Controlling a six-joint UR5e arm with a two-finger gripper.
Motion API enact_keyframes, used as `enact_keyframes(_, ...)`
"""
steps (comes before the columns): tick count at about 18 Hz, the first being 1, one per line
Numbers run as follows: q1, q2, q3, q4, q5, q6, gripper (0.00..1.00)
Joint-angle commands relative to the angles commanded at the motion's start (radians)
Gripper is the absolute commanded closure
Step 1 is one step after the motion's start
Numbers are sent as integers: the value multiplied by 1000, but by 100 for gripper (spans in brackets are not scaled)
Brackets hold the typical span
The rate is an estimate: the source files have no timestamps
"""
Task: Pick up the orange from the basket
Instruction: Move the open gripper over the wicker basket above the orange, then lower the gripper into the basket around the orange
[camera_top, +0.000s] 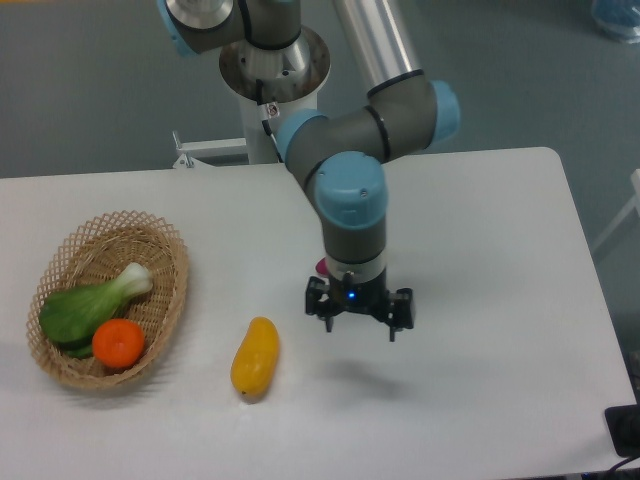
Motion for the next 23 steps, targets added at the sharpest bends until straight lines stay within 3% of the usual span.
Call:
enact_keyframes(3, -81, 5, 0, -2, -18, -230, 0)
enact_keyframes(8, -204, 25, -3, -2, -48, -474, 0)
enact_keyframes(15, -299, 18, 2, -2, -52, -542, 0)
enact_keyframes(23, -341, -21, -2, -3, -46, -543, 0)
